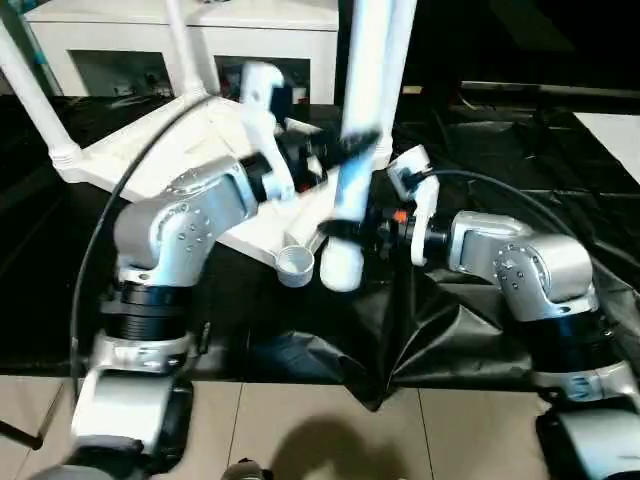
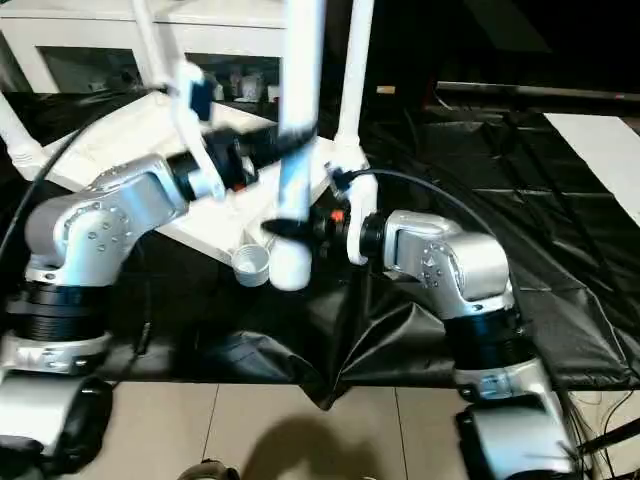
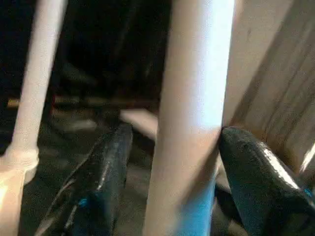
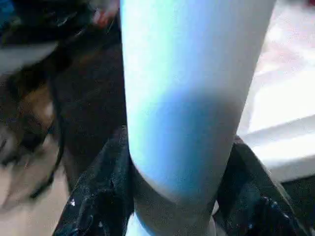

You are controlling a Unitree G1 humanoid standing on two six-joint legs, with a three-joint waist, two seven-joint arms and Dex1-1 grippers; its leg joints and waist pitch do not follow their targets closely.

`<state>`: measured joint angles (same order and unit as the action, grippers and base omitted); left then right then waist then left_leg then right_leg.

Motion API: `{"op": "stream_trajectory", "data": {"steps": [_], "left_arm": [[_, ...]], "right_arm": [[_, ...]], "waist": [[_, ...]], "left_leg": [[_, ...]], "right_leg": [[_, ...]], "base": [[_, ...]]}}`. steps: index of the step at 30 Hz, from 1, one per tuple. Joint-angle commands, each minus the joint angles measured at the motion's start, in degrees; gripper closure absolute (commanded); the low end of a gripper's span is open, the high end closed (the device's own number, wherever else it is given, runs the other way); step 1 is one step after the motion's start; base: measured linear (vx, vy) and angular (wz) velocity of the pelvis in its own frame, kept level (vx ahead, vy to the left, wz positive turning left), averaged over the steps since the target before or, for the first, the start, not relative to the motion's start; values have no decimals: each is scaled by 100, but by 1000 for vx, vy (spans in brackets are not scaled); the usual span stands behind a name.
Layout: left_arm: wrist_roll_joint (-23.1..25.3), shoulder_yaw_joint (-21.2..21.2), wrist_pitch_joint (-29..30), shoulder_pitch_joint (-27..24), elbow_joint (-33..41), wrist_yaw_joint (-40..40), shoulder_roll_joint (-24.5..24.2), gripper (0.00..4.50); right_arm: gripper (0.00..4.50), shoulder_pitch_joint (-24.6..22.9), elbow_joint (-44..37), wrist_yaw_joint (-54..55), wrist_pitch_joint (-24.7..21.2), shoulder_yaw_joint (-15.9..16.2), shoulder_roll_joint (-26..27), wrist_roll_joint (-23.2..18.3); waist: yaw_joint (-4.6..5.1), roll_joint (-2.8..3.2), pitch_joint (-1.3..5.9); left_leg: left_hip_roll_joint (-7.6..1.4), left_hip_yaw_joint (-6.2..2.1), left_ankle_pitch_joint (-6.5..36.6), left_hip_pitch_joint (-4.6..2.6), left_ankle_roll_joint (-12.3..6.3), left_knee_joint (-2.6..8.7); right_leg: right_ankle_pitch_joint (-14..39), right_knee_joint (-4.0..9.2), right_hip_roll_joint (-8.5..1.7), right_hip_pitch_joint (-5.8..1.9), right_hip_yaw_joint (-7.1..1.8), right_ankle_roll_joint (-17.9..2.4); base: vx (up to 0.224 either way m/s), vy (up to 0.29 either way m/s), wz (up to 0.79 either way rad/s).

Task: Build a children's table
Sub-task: Pick table leg

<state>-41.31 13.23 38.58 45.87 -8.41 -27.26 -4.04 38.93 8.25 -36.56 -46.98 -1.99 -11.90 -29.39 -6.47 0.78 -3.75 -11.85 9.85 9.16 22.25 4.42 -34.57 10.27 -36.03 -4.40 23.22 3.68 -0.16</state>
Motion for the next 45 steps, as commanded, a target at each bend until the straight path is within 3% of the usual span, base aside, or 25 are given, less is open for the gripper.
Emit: {"op": "stream_trajectory", "data": {"steps": [1, 6, 7, 9, 11, 16, 17, 19, 21, 26, 28, 29, 31, 32, 33, 34, 36, 37, 38, 40, 41, 42, 43, 44, 45], "left_arm": [[-590, 615, -176, -10, -152, 317, 135, 145], [-65, 159, 42, -241, -107, -94, -281, 145], [443, -264, -27, -312, -137, -200, -559, 145], [2417, -1880, -652, -340, -714, -310, -1674, 145], [2845, -2180, -781, -275, -953, -268, -1896, 145], [3155, -2939, -489, -307, -797, -612, -2389, 111], [3110, -3187, -439, -605, -188, -1064, -2702, 106], [3102, -3191, -531, -732, 19, -1205, -2773, 75], [2949, -2420, -1204, -1102, 195, -564, -2305, 75], [2547, -1075, -1686, -2303, 1020, 1156, -1150, 75], [2521, -1013, -1713, -2632, 1208, 1356, -1032, 75], [2599, -1042, -1778, -2878, 1310, 1471, -981, 75], [2704, -1061, -1881, -3143, 1442, 1593, -937, 75], [2752, -1002, -1881, -3361, 1537, 1665, -827, 75], [2870, -982, -1908, -3521, 1569, 1739, -787, 75], [2932, -978, -1943, -3579, 1568, 1781, -783, 75], [3053, -962, -2077, -3654, 1544, 1875, -780, 75], [3014, -900, -2090, -3625, 1551, 1903, -742, 75], [3014, -900, -2090, -3625, 1551, 1903, -742, 75], [3035, -815, -2080, -3619, 1639, 2003, -684, 75], [3054, -772, -2016, -3611, 1620, 2081, -691, 75], [3544, -913, -2155, -3580, 1604, 2353, -912, 75], [3544, -913, -2155, -3580, 1604, 2353, -912, 75], [3722, -1000, -2195, -3574, 1611, 2411, -1010, 75], [3758, -1011, -2167, -3548, 1602, 2461, -1021, 75]], "right_arm": [[265, 20, 113, 595, 365, -525, 110, -95], [265, -53, 156, 1293, 872, -770, 179, 228], [265, -87, 156, 1374, 965, -756, 140, 367], [265, -443, -16, 1250, 1348, -323, -179, 966], [265, -602, -188, 1307, 1294, -178, -274, 1169], [265, -903, -605, 1464, 1227, -174, -219, 1141], [265, -1079, -945, 1555, 1117, -197, -195, 1033], [265, -1142, -1068, 1626, 1079, -220, -176, 999], [265, -1397, -1401, 1831, 1061, -135, -186, 1159], [265, -2461, -2181, 2208, 1664, 207, -90, 1885], [265, -2653, -2318, 2314, 1682, 152, 31, 1839], [265, -2742, -2380, 2355, 1706, 131, 110, 1799], [265, -2798, -2460, 2400, 1653, 96, 210, 1688], [265, -2816, -2538, 2461, 1614, 106, 259, 1633], [265, -2744, -2532, 2524, 1609, 100, 321, 1595], [265, -2706, -2513, 2556, 1617, 108, 342, 1602], [265, -2628, -2445, 2601, 1679, 132, 373, 1658], [265, -2627, -2434, 2581, 1711, 141, 366, 1675], [265, -2627, -2434, 2581, 1711, 141, 366, 1675], [265, -2660, -2445, 2538, 1750, 142, 395, 1709], [265, -2658, -2430, 2505, 1774, 159, 379, 1721], [265, -2650, -2413, 2473, 1811, 165, 368, 1724], [265, -2650, -2413, 2473, 1811, 165, 368, 1724], [265, -2650, -2415, 2465, 1814, 158, 374, 1722], [265, -2639, -2410, 2469, 1819, 156, 388, 1727]], "waist": [[-23, -73, 508], [0, -53, 503], [10, -71, 504], [-1, -52, 487], [-8, -27, 470], [26, 14, 517], [13, 91, 516], [38, 49, 500], [61, 111, 488], [107, 85, 417], [48, 35, 413], [-8, -1, 417], [-63, -1, 381], [-79, 28, 372], [-37, 110, 376], [11, 112, 366], [302, 246, 440], [360, 296, 437], [466, 349, 390], [495, 278, 346], [465, 106, 321], [247, -144, 348], [247, -144, 348], [318, 28, 328], [395, 43, 305]], "left_leg": [[-23, 19, 792, -81, 147, 322], [-41, 4, 758, -106, 123, 360], [-41, 12, 751, -105, 131, 358], [-61, -23, 867, -121, 153, 399], [-39, -32, 869, -116, 284, 424], [-53, -22, 705, -116, 343, 384], [-65, -34, 783, -131, 351, 385], [-64, -21, 792, -117, 319, 392], [-54, -9, 859, -105, 329, 376], [-52, -1, 1489, -95, 301, 404], [4, 24, 1322, 9, -264, 283], [8, -58, 1001, 123, -584, 94], [-49, -267, 805, 254, -876, -312], [-86, -338, 799, 257, -880, -354], [-70, -366, 769, 186, -1008, -87], [-36, -296, 853, 132, -1091, 61], [110, -84, 1234, -314, -1647, 405], [97, -45, 1463, -399, -1698, 493], [45, 52, 1943, -375, -1617, 729], [-141, 209, 2742, -331, -1249, 952], [-157, 380, 3255, -327, -735, 966], [49, 255, 3134, -487, -297, -178], [49, 255, 3134, -487, -297, -178], [150, -757, 679, 163, -156, -842], [72, -771, 917, 92, 70, -359]], "right_leg": [[896, 409, -309, -336, -210, -1151], [1000, 421, -271, -305, -207, -892], [1004, 410, -264, -308, -212, -838], [1317, 466, -246, -276, -220, -390], [1367, 471, -256, -290, -239, -133], [478, 329, -277, -309, -231, -839], [453, 318, -289, -300, -227, -939], [380, 318, -281, -314, -235, -997], [362, 344, -273, -317, -240, -1034], [1294, 482, -290, -305, -247, -833], [2228, 660, -632, -405, -430, -727], [2724, 769, -933, -484, -599, -559], [3748, 939, -1440, -473, -926, -354], [3937, 958, -1492, -436, -951, -401], [3581, 873, -1121, -362, -710, -695], [3358, 823, -893, -306, -593, -710], [2054, 474, -141, -31, -104, -587], [1860, 372, -27, 48, 15, -522], [1469, 20, 144, 93, 248, -359], [986, -316, 19, 25, 415, -162], [1391, -28, -250, 14, 272, -91], [3439, 1013, -1321, 263, -558, -129], [3439, 1013, -1321, 263, -558, -129], [4247, 916, -1629, -273, -645, -332], [4111, 775, -1153, -252, -221, -404]], "base": [[0, 0, 0], [0, 0, 0], [0, 0, 0], [0, 0, 0], [0, 0, 0], [0, 0, 0], [0, 0, 0], [0, 0, 0], [0, 0, 0], [0, 0, 0], [0, 0, 0], [0, 0, 0], [-16, 47, -2], [-32, 93, -5], [-38, 145, -4], [-29, 194, 1], [-33, 196, 4], [-62, 216, 13], [-62, 216, 13], [-80, 164, 23], [-125, 159, 45], [-84, 77, 33], [-20, 107, 11], [20, 71, -10], [-17, 144, -36]]}}
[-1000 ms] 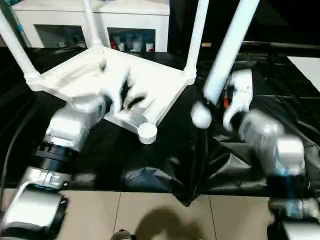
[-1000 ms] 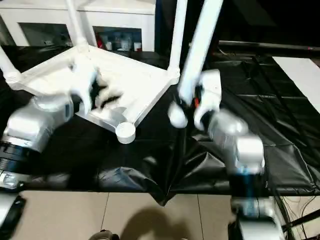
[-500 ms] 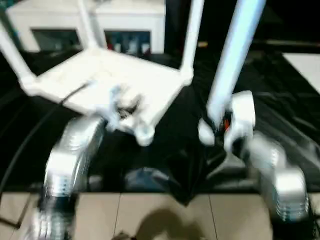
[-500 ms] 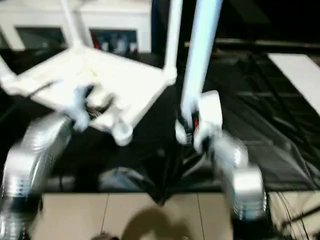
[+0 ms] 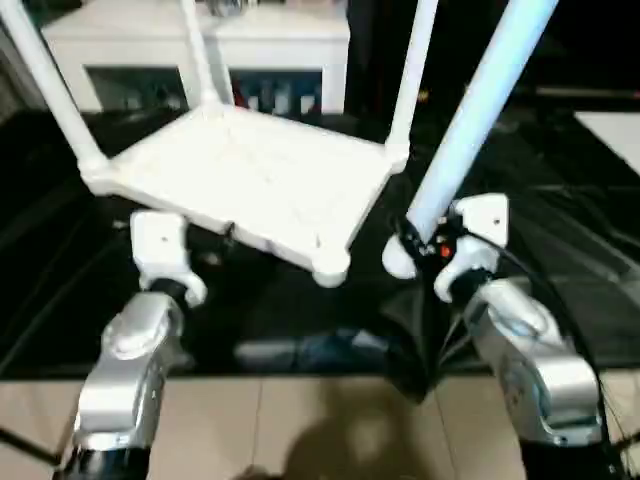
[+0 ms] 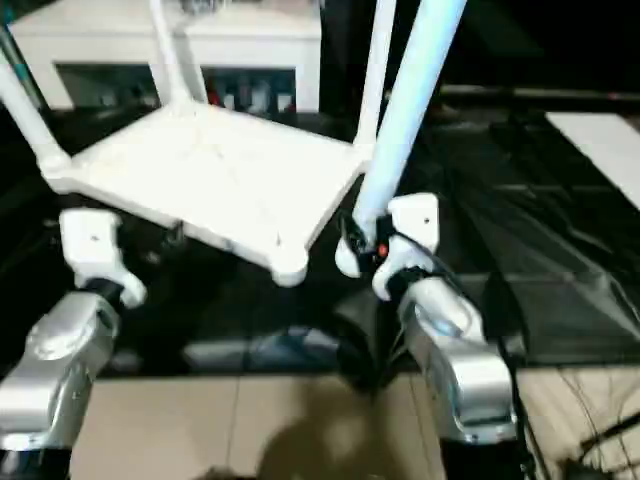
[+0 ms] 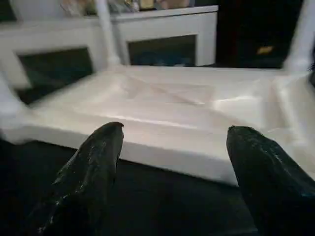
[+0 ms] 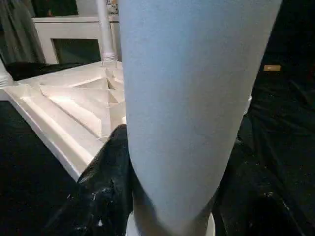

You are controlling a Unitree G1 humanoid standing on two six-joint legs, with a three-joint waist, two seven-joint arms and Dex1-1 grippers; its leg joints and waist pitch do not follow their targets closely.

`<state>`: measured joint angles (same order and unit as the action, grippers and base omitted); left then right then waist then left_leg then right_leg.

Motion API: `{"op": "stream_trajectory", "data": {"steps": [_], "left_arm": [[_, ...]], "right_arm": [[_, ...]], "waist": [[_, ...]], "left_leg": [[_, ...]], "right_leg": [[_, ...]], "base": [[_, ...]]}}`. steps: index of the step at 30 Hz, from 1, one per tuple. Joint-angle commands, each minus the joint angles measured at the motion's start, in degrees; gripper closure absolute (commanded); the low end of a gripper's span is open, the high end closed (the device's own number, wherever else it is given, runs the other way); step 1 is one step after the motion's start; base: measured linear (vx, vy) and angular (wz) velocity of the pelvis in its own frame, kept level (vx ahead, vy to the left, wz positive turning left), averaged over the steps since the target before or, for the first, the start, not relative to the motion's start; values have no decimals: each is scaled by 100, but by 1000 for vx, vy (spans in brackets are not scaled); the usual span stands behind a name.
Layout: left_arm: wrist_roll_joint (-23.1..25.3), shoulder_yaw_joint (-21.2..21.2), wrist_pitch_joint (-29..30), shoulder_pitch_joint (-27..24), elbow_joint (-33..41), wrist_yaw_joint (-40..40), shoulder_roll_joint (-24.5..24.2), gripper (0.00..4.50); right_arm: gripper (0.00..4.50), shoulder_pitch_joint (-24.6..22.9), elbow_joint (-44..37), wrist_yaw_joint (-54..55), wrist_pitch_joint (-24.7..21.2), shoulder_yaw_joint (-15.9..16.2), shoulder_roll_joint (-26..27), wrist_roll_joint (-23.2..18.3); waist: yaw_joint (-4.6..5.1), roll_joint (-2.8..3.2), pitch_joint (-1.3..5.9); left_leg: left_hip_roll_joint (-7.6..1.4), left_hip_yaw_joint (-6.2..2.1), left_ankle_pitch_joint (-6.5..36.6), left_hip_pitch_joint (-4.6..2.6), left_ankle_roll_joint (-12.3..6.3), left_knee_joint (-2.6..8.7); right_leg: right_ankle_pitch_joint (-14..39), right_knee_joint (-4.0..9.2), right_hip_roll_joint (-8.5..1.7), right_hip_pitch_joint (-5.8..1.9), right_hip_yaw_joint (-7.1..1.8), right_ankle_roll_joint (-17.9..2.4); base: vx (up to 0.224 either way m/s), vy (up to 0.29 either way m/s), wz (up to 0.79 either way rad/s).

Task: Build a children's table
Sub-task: Pick table leg

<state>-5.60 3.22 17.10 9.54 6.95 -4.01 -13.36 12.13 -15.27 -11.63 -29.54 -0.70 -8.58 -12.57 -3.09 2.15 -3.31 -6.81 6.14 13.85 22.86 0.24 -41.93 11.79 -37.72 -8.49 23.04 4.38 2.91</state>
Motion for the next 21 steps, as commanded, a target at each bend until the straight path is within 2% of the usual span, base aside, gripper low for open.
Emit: {"op": "stream_trajectory", "data": {"steps": [1, 2, 3, 4, 5, 6, 7, 8, 9, 10, 11, 12, 13, 14, 15, 16, 17, 18, 19, 20, 21], "left_arm": [[132, 24, 6, 111, 48, 143, -59, 75], [-119, 205, 116, 142, 51, 156, 119, 75], [-237, 289, 133, 151, 68, 151, 197, 75], [-279, 303, 117, 157, 76, 121, 211, 75], [-291, 276, 104, 165, 96, 33, 172, 75], [-148, 194, 206, 177, 127, -4, 81, 75], [-138, 189, 213, 178, 129, -5, 76, 75], [-174, 185, 178, 192, 120, -71, 83, 75], [-220, 184, 157, 209, 125, -112, 112, 75], [-220, 184, 157, 209, 125, -112, 112, 75], [-252, 131, 56, 210, 163, -176, 132, 75], [-208, 85, 76, 208, 180, -156, 124, 75], [-209, 53, 36, 211, 176, -175, 128, 75], [-296, 68, 88, 214, 195, -243, 194, 75], [-305, 70, 93, 214, 197, -250, 201, 75], [-307, 66, 86, 203, 209, -261, 220, 75], [-302, 57, 91, 192, 223, -257, 221, 75], [-313, 40, 111, 171, 233, -266, 221, 75], [-334, 24, 116, 152, 237, -300, 218, 75], [-357, 18, 137, 125, 260, -342, 239, 75], [-357, 18, 137, 125, 260, -342, 239, 75]], "right_arm": [[265, 53, -50, -15, 78, 22, 78, 40], [265, 74, -37, 28, 47, 32, 120, 22], [265, 75, -34, 47, 23, 50, 135, 17], [265, 74, -33, 53, 7, 56, 139, 11], [265, 68, -35, 60, -14, 61, 147, -2], [265, 49, -34, 66, -5, 83, 147, -7], [265, 48, -34, 67, -5, 84, 148, -7], [265, 42, -31, 66, 3, 95, 147, -6], [265, 34, -27, 80, 14, 93, 154, -1], [265, 34, -27, 80, 14, 93, 154, -1], [265, 28, -12, 80, 37, 114, 133, 33], [265, 30, 3, 49, 66, 155, 89, 78], [265, 29, 13, 31, 82, 185, 64, 110], [265, 24, 21, 4, 87, 204, 62, 142], [265, 23, 22, 2, 88, 205, 62, 145], [265, 24, 31, 31, 61, 158, 113, 104], [265, 25, 35, 56, 41, 125, 145, 70], [265, 30, 33, 49, 33, 98, 164, 23], [265, 40, 34, 29, 37, 102, 149, 17], [265, 47, 22, 3, 34, 111, 117, 0], [265, 47, 22, 3, 34, 111, 117, 0]], "waist": [[194, 152, 294], [330, 285, 352], [360, 353, 340], [360, 353, 340], [309, 319, 336], [267, 191, 337], [258, 61, 332], [253, -9, 376], [-3, -200, 387], [-25, -218, 375], [-54, -166, 369], [-53, -137, 355], [-16, -93, 333], [35, -56, 295], [68, -49, 261], [135, 0, 206], [230, 50, 169], [246, 146, 120], [124, 265, 154], [-64, 180, 164], [-22, 31, 188]], "left_leg": [[-601, -538, 1881, -46, 1118, 1011], [-1113, -854, 2467, -278, 1762, 1358], [-1275, -910, 2616, -211, 1619, 1530], [-1275, -910, 2616, -211, 1619, 1530], [-1187, -691, 2690, -211, 774, 1442], [-908, -487, 2943, -208, 534, 1376], [-667, -358, 2982, -142, 536, 1269], [-449, -212, 2609, -32, 581, 1060], [-355, -75, 1114, -8, 310, 764], [-361, -47, 799, -1, 233, 768], [-410, -8, 558, 17, 232, 883], [-435, -3, 664, 3, 265, 944], [-471, -12, 1311, -71, 434, 1029], [-505, -53, 2178, -170, 605, 1084], [-506, -74, 2620, -220, 670, 1099], [-487, -111, 3542, -428, 741, 1073], [-508, -150, 4188, -543, 709, 1109], [-594, -169, 4710, -489, 738, 1313], [-688, -80, 5510, 9, 772, 1923], [-729, 91, 5329, -135, 499, 1970], [-720, 157, 4881, -247, 394, 1794]], "right_leg": [[2492, 408, 328, -89, -5, -664], [668, -56, 404, 31, -99, -664], [201, -320, 448, 37, -39, -530], [201, -320, 448, 37, -39, -530], [362, -239, 361, -11, -86, -486], [441, 59, 233, -124, -225, -574], [778, 270, 134, -193, -348, -586], [1263, 530, -118, -288, -453, -813], [3287, 874, -417, -263, -593, -456], [3632, 901, -370, -240, -579, -381], [3742, 879, -248, -221, -472, -400], [3686, 873, -179, -192, -425, -442], [3824, 845, -68, -174, -345, -472], [4126, 859, -27, -151, -285, -427], [4332, 893, -15, -150, -242, -378], [4761, 1017, 46, -129, -58, -268], [4507, 1078, 154, -220, 172, -234], [4129, 918, 273, -350, 293, -260], [2109, -371, 479, -1020, 299, -436], [1702, -444, 482, -940, 128, -414], [2423, -331, 339, -907, -149, -398]], "base": [[-69, 136, -3], [-69, 136, -3], [-80, 104, 23], [-83, 39, 6], [-83, 39, 6], [-71, -33, 12], [-80, -71, -1], [-80, -71, -1], [-93, -76, -9], [-90, -67, -3], [-90, -67, -3], [-64, -52, -2], [0, 0, 0], [0, 0, 0], [0, 0, 0], [0, 0, 0], [0, 0, 0], [0, 0, 0], [0, 0, 0], [0, 0, 0], [0, 0, 0]]}}
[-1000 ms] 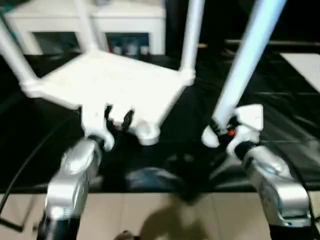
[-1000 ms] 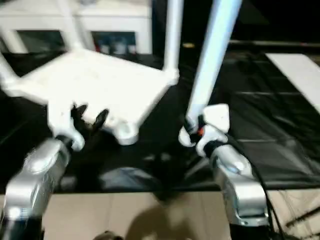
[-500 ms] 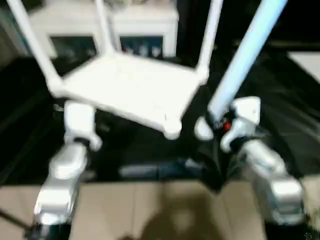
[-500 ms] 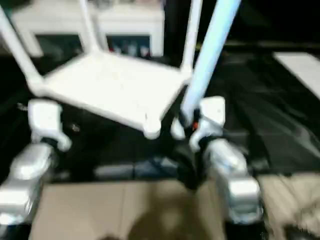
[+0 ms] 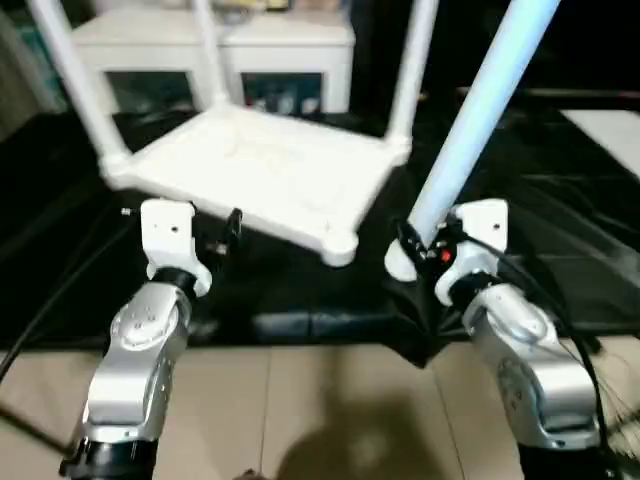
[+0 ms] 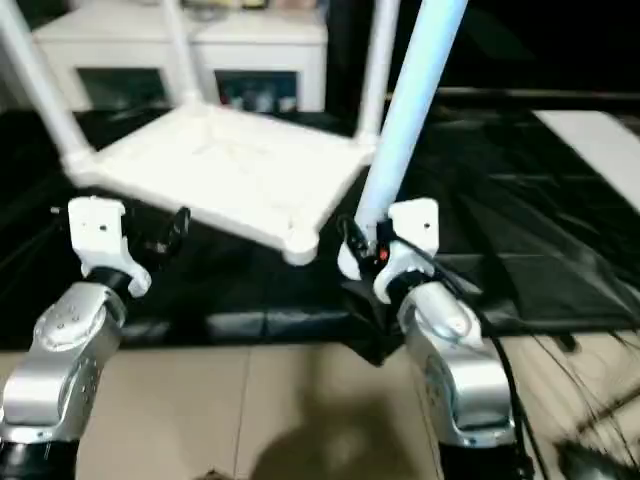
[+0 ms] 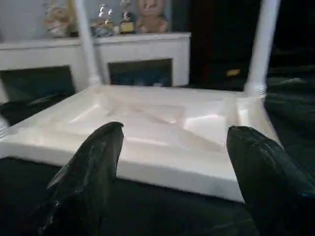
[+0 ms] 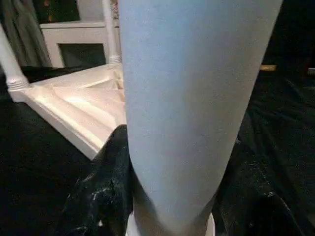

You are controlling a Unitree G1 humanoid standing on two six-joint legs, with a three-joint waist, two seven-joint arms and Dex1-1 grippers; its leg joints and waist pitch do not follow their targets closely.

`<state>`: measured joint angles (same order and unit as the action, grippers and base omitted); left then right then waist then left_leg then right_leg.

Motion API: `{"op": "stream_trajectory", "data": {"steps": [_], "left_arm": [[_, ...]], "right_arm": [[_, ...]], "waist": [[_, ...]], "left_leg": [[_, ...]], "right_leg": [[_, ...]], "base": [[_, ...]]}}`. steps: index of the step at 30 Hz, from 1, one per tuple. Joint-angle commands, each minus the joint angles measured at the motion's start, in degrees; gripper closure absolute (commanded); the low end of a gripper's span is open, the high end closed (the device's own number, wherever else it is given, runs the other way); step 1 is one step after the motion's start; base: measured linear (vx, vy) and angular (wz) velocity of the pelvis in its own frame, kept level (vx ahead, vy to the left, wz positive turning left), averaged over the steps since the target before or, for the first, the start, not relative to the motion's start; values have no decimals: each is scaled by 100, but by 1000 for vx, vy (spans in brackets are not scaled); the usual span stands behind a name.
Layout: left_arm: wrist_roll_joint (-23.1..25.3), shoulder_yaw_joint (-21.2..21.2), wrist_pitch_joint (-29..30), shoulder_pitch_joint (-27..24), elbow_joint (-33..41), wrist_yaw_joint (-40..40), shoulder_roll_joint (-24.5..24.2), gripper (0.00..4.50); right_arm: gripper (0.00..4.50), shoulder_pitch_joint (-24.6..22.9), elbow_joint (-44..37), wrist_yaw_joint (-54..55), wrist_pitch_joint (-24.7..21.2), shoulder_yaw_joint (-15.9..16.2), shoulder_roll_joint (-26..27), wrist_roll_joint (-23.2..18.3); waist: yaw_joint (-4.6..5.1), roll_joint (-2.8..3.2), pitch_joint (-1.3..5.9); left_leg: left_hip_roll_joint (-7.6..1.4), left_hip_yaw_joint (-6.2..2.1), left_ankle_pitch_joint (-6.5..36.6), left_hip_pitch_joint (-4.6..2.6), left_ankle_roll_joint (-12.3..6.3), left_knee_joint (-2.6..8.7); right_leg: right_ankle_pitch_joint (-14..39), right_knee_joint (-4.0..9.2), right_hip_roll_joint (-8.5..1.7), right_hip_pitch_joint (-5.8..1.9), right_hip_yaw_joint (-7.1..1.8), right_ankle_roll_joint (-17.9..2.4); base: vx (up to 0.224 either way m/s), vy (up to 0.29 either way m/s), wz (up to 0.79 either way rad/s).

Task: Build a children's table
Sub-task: Pick table leg, then insert table leg to table base

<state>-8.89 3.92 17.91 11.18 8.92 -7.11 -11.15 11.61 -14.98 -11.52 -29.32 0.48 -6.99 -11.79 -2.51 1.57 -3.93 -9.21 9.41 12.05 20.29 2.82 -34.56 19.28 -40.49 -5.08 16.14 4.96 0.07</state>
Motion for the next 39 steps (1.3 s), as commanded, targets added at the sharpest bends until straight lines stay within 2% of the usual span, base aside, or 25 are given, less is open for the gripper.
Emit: {"op": "stream_trajectory", "data": {"steps": [1, 2, 3, 4, 5, 6, 8, 9, 10, 12, 14, 15, 18, 20, 21, 22, 23, 24, 26, 27, 28, 29, 30, 32, 39], "left_arm": [[-22, -56, 66, -49, 79, -32, 29, 75], [-22, -55, 67, -52, 81, -27, 32, 75], [-20, -49, 75, -58, 78, -13, 35, 75], [-17, -43, 80, -61, 74, -8, 38, 75], [-11, -38, 73, -69, 78, -4, 42, 75], [-17, -27, 74, -76, 80, -3, 48, 75], [-27, -2, 87, -90, 87, 1, 60, 75], [-33, 10, 90, -93, 87, 3, 67, 75], [-19, 3, 72, -99, 93, -6, 57, 75], [-10, -4, 76, -109, 107, -25, 55, 75], [0, -13, 88, -118, 118, -37, 57, 75], [2, -18, 92, -123, 124, -35, 65, 75], [-6, -27, 116, -127, 128, -49, 67, 75], [5, -22, 122, -116, 110, -56, 70, 75], [6, -20, 126, -107, 99, -57, 70, 75], [18, -20, 120, -100, 92, -52, 65, 75], [-34, 34, 67, -93, 73, -46, 97, 75], [-97, 52, 112, -85, 58, -106, 82, 75], [-289, -4, 137, -87, -15, -528, -67, 75], [-478, -74, 115, -115, -31, -959, -206, 46], [-486, -78, 114, -116, -32, -979, -212, 42], [-578, -291, 158, -133, -87, -1605, -547, 42], [-574, -477, 157, -133, -148, -2053, -817, 35], [-352, -1109, 29, -35, -471, -3449, -1725, 8], [305, -1866, -496, 687, -1424, -5029, -2518, 8]], "right_arm": [[265, 107, 2, -25, 1, 9, -58, -94], [265, 111, 14, -40, 8, 31, -70, -92], [265, 111, 24, -53, 13, 53, -78, -91], [265, 110, 27, -67, 13, 59, -72, -78], [265, 105, 27, -79, 7, 65, -66, -68], [265, 105, 33, -93, 6, 77, -64, -56], [265, 114, 50, -122, 20, 131, -83, 3], [265, 120, 58, -134, 30, 158, -97, 38], [265, 121, 61, -167, 31, 196, -122, 72], [265, 116, 62, -219, 41, 263, -171, 110], [265, 108, 61, -227, 32, 281, -180, 92], [265, 97, 60, -190, -30, 216, -112, -2], [265, 114, 82, -208, -20, 199, -118, 5], [265, 117, 100, -239, 0, 211, -168, 29], [265, 121, 107, -249, 6, 218, -188, 35], [265, 124, 106, -260, 4, 221, -203, 36], [265, 130, 98, -283, -2, 220, -226, 23], [265, 137, 88, -316, 5, 215, -258, 11], [265, 167, 96, -424, 18, 172, -314, -71], [265, 178, 100, -508, 30, 146, -345, -125], [265, 178, 100, -511, 30, 144, -347, -127], [265, 193, 86, -787, 5, 138, -444, -284], [265, 190, 51, -1001, 25, 156, -535, -372], [265, 195, -70, -1728, -110, 200, -898, -721], [265, 254, -130, -2747, -138, 292, -1618, -968]], "waist": [[-104, -271, 169], [-123, -291, 188], [-234, -187, 237], [-253, -183, 205], [-225, -4, 362], [-108, 167, 427], [326, 278, 566], [368, 268, 587], [368, 268, 587], [388, 49, 474], [280, -395, 465], [70, -539, 511], [26, -339, 429], [-16, -91, 374], [20, 226, 353], [171, 288, 259], [323, 394, 494], [359, 312, 558], [300, 237, 597], [221, 120, 677], [213, 41, 699], [258, -348, 672], [46, -388, 592], [35, -294, 644], [163, -97, 350]], "left_leg": [[-50, 5, 2849, -471, -5, -501], [141, -404, 652, 367, -466, -1113], [96, -475, 525, 494, -423, -1017], [-54, -468, 795, 401, -427, -698], [-113, -361, 702, 132, -413, -159], [-251, -510, 910, -302, -642, 343], [-801, -1244, 1181, -1078, -1383, 564], [-773, -1330, 865, -1072, -2405, 411], [-773, -1330, 865, -1072, -2405, 411], [-535, -1050, 460, -877, -2659, 530], [229, -440, 1327, -310, -1812, 266], [582, -313, 1235, 19, -1361, -656], [364, -538, 201, 470, -544, -947], [52, -533, -385, 388, -540, -338], [-97, -514, 8, 7, -435, 173], [-300, -787, 1117, -77, -439, 462], [-713, -1287, 2907, -719, -543, 639], [-736, -1385, 2659, -829, -858, 575], [-538, -1202, -2065, -736, -1946, 112], [-414, -987, -5478, -629, -1822, -150], [-280, -951, -6507, -654, -1637, -280], [302, -662, -5242, -158, -1097, -411], [353, -559, -2261, 207, -973, -322], [200, -554, -547, 189, -652, -31], [-199, -494, 1817, -84, -327, 343]], "right_leg": [[5278, 1522, -761, 404, -641, -277], [5807, 1550, -1032, -375, -1066, -682], [5338, 1447, -1036, -569, -1100, -742], [4369, 1385, -803, -452, -910, -951], [3012, 1238, -407, -513, -501, -1173], [1638, 958, 100, -210, -208, -1025], [845, 95, 233, 480, -80, -566], [264, -254, 95, 813, -131, 199], [264, -254, 95, 813, -131, 199], [-491, -149, -9, 966, -236, 259], [-259, 761, -205, 140, -733, -41], [1944, 1189, -659, -321, -1294, -191], [1228, 1154, -712, -507, -1269, -1338], [1556, 1304, -442, -392, -735, -1670], [1754, 1307, -121, -312, -301, -1224], [1556, 920, 249, -143, -105, -908], [852, 43, 319, 371, -113, -473], [517, -71, 291, 488, -120, -203], [-594, -172, 142, 922, -212, 540], [-1864, 100, 7, 977, -395, 676], [-2506, 313, -102, 1025, -530, 598], [-4276, 620, -335, 763, -783, 308], [-4852, 733, -680, 438, -912, -39], [-4266, 666, -511, 229, -799, -510], [558, 936, -289, 472, -602, -1345]], "base": [[122, -88, -4], [122, -88, -4], [184, -18, -4], [143, 21, 10], [143, 21, 10], [115, 44, 25], [139, 50, 14], [152, 6, -4], [161, -8, -14], [151, -17, -14], [128, -71, -1], [172, -97, 6], [198, -72, 7], [175, -1, 7], [193, 65, 4], [204, 123, -4], [204, 123, -4], [221, 101, -3], [216, 60, 5], [162, 36, 1], [0, 0, 0], [0, 0, 0], [-119, -12, 6], [0, 0, 0], [-24, -41, 6]]}}
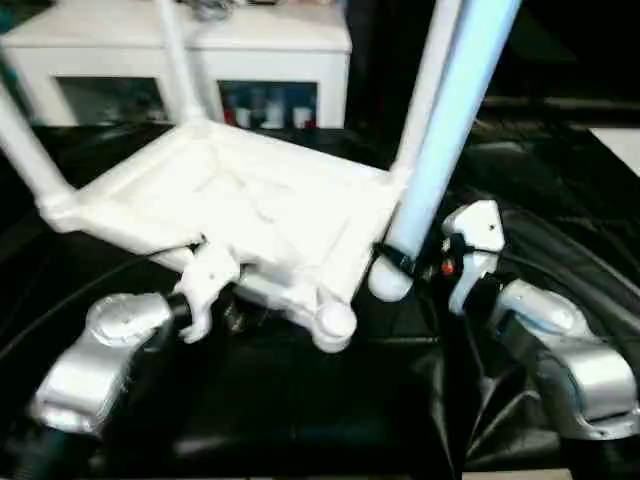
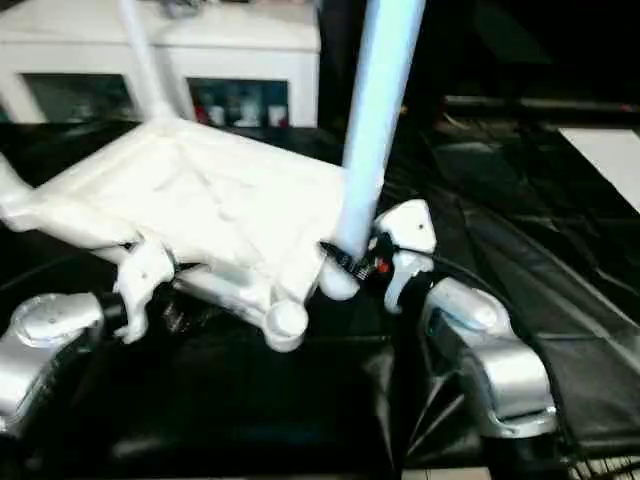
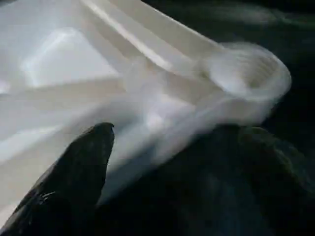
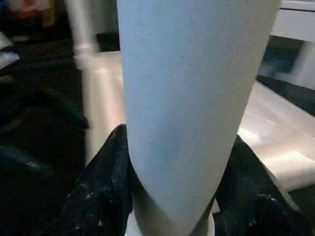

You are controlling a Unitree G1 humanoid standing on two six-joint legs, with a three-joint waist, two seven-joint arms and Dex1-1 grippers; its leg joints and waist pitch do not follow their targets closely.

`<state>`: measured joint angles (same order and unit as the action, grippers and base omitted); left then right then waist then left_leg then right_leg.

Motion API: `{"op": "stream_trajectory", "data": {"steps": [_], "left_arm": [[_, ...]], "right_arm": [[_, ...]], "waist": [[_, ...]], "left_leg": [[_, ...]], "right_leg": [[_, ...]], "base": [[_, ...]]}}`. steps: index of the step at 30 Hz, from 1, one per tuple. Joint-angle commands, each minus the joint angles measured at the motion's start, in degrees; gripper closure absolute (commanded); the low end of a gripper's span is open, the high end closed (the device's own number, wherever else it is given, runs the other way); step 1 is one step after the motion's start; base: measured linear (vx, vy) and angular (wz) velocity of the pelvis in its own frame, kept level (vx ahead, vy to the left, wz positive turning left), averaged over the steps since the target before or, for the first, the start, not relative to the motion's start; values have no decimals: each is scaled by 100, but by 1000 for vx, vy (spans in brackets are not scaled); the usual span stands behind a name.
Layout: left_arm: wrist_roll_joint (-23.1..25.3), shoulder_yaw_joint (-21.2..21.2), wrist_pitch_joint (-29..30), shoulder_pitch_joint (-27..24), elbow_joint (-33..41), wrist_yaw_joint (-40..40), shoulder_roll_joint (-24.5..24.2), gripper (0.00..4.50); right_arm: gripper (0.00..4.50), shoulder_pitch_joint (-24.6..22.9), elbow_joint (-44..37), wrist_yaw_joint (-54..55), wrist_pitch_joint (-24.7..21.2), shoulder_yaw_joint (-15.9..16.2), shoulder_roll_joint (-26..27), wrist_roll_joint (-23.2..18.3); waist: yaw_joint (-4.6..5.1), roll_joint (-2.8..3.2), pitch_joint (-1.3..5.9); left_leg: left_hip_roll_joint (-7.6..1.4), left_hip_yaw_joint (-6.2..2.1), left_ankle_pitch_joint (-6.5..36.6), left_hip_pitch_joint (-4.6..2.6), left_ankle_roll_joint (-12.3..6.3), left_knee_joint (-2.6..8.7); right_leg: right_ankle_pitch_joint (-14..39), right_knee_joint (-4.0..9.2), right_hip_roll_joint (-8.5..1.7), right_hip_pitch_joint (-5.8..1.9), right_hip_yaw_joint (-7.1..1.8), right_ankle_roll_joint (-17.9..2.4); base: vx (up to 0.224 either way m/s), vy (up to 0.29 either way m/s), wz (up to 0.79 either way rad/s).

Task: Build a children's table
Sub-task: Insert table leg to table base

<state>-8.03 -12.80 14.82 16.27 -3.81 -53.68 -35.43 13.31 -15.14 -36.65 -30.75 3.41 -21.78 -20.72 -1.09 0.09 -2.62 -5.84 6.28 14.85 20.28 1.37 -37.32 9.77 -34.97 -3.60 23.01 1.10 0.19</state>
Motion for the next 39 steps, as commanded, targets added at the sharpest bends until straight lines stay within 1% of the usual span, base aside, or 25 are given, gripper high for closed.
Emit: {"op": "stream_trajectory", "data": {"steps": [1, 2, 3, 4, 5, 6, 7, 8, 9, 10, 11, 12, 13, 14, 15, 17, 18, 20, 21, 24, 27, 30, 35, 38, 39], "left_arm": [[423, -413, -353, 462, -496, -658, -172, 8], [694, -605, -710, 836, -992, -651, -120, 8], [777, -664, -882, 964, -1169, -594, -86, 23], [777, -664, -882, 964, -1169, -594, -86, 23], [805, -710, -1000, 1149, -1400, -538, 38, 23], [848, -785, -1167, 1351, -1656, -479, 149, 35], [922, -858, -1342, 1644, -2091, -485, 361, 44], [922, -858, -1342, 1644, -2091, -485, 361, 60], [1021, -887, -1441, 1797, -2374, -504, 480, 60], [1100, -934, -1534, 1861, -2498, -507, 508, 79], [1149, -977, -1625, 1946, -2666, -529, 551, 79], [1186, -1059, -1729, 2127, -2982, -662, 654, 79], [1186, -1059, -1729, 2127, -2982, -662, 654, 91], [1262, -1128, -1903, 2285, -3285, -754, 709, 104], [1313, -1163, -1986, 2345, -3401, -775, 718, 121], [1395, -1208, -2088, 2451, -3588, -790, 739, 127], [1450, -1225, -2177, 2543, -3745, -783, 762, 135], [1589, -1297, -2328, 2757, -4087, -803, 782, 162], [1639, -1318, -2413, 2844, -4225, -799, 790, 162], [1683, -1300, -2566, 3073, -4573, -890, 861, 192], [1690, -1302, -2604, 3238, -4835, -1049, 920, 216], [1682, -1299, -2554, 3298, -4926, -1158, 965, 238], [1760, -1396, -2606, 3386, -5081, -1428, 1044, 279], [1822, -1461, -2629, 3447, -5118, -1640, 1076, 316], [1872, -1542, -2577, 3477, -5120, -1862, 1067, 316]], "right_arm": [[265, 93, -106, -435, 38, 35, -307, -61], [265, 104, -79, -539, 62, 53, -426, -23], [265, 107, -66, -554, 69, 53, -455, -18], [265, 107, -66, -554, 69, 53, -455, -18], [265, 115, -43, -564, 94, 54, -482, -2], [265, 122, -25, -584, 112, 54, -513, 0], [265, 128, -14, -628, 129, 61, -564, 8], [265, 128, -14, -628, 129, 61, -564, 8], [265, 129, -15, -663, 130, 69, -593, 14], [265, 125, -17, -671, 133, 75, -600, 18], [265, 116, -23, -687, 134, 85, -614, 16], [265, 92, -48, -718, 139, 124, -650, 22], [265, 92, -48, -718, 139, 124, -650, 22], [265, 81, -54, -756, 145, 145, -684, 26], [265, 78, -56, -772, 146, 150, -695, 28], [265, 73, -56, -793, 148, 153, -704, 34], [265, 73, -52, -805, 149, 155, -709, 39], [265, 72, -47, -837, 156, 176, -739, 58], [265, 71, -45, -845, 161, 183, -747, 61], [265, 65, -41, -862, 173, 206, -763, 67], [265, 53, -39, -895, 189, 250, -775, 87], [265, 43, -37, -907, 201, 278, -775, 109], [265, 32, -23, -930, 230, 322, -790, 145], [265, 27, -4, -945, 264, 346, -815, 184], [265, 29, 5, -947, 273, 355, -820, 193]], "waist": [[1, 21, 150], [-31, 19, 181], [-65, 6, 215], [-65, 6, 215], [-63, 22, 226], [-75, 6, 231], [-103, -3, 248], [-101, -1, 250], [-123, -7, 264], [-111, -2, 275], [-104, -15, 288], [-95, -17, 293], [-109, -25, 305], [-115, -33, 317], [-136, -41, 345], [-139, -37, 345], [-144, -36, 344], [-159, -34, 340], [-162, -36, 333], [-174, -49, 310], [-210, -47, 291], [-234, -54, 296], [-254, -60, 305], [-253, -65, 296], [-255, -61, 295]], "left_leg": [[-532, -83, 2231, -167, 80, 650], [-546, -58, 2191, -176, 170, 662], [-558, -34, 1935, -149, 204, 663], [-558, -34, 1935, -149, 204, 663], [-593, -14, 1566, -64, 244, 683], [-588, -1, 1543, -63, 227, 676], [-587, 29, 1491, -87, 216, 656], [-580, 55, 1476, -93, 206, 648], [-600, 66, 1396, -75, 186, 647], [-603, 70, 1266, -25, 175, 653], [-607, 59, 1099, 17, 162, 657], [-608, 65, 1048, 22, 158, 654], [-590, 96, 986, -15, 115, 626], [-590, 101, 890, -17, 87, 613], [-593, 111, 527, 10, -15, 593], [-604, 110, 350, 27, -69, 593], [-604, 121, 299, 15, -103, 588], [-618, 134, 283, 1, -152, 588], [-617, 135, 314, 3, -147, 592], [-636, 136, 550, -16, -65, 614], [-646, 144, 785, -45, 43, 633], [-664, 138, 732, -34, 74, 642], [-666, 144, 572, -22, 35, 636], [-669, 146, 591, -20, 24, 639], [-669, 146, 611, -22, 28, 640]], "right_leg": [[2833, 518, -438, -130, -246, -1028], [3026, 538, -454, -137, -261, -872], [2846, 514, -467, -159, -276, -818], [2846, 514, -467, -159, -276, -818], [2407, 466, -483, -213, -279, -927], [2379, 477, -479, -208, -274, -930], [2285, 465, -481, -193, -282, -989], [2282, 468, -465, -182, -278, -1022], [2159, 455, -484, -202, -282, -1086], [1999, 442, -470, -239, -277, -1096], [1772, 406, -469, -277, -267, -1116], [1704, 394, -465, -280, -264, -1124], [1729, 423, -458, -256, -267, -1110], [1625, 416, -472, -269, -276, -1148], [1115, 365, -464, -298, -276, -1267], [809, 336, -463, -308, -261, -1367], [731, 335, -460, -305, -250, -1423], [682, 339, -462, -306, -246, -1514], [727, 345, -459, -304, -242, -1510], [1058, 370, -475, -300, -243, -1498], [1443, 408, -481, -274, -252, -1420], [1381, 389, -500, -286, -256, -1408], [1043, 362, -506, -299, -254, -1499], [1131, 374, -515, -302, -258, -1493], [1165, 378, -516, -301, -259, -1491]], "base": [[-68, -40, 11], [-68, -40, 11], [-64, -30, 7], [-52, -22, 2], [-52, -22, 2], [0, 0, 0], [0, 0, 0], [0, 0, 0], [0, 0, 0], [0, 0, 0], [0, 0, 0], [0, 0, 0], [0, 0, 0], [0, 0, 0], [0, 0, 0], [0, 0, 0], [0, 0, 0], [0, 0, 0], [0, 0, 0], [0, 0, 0], [0, 0, 0], [0, 0, 0], [0, 0, 0], [0, 0, 0], [0, 0, 0]]}}
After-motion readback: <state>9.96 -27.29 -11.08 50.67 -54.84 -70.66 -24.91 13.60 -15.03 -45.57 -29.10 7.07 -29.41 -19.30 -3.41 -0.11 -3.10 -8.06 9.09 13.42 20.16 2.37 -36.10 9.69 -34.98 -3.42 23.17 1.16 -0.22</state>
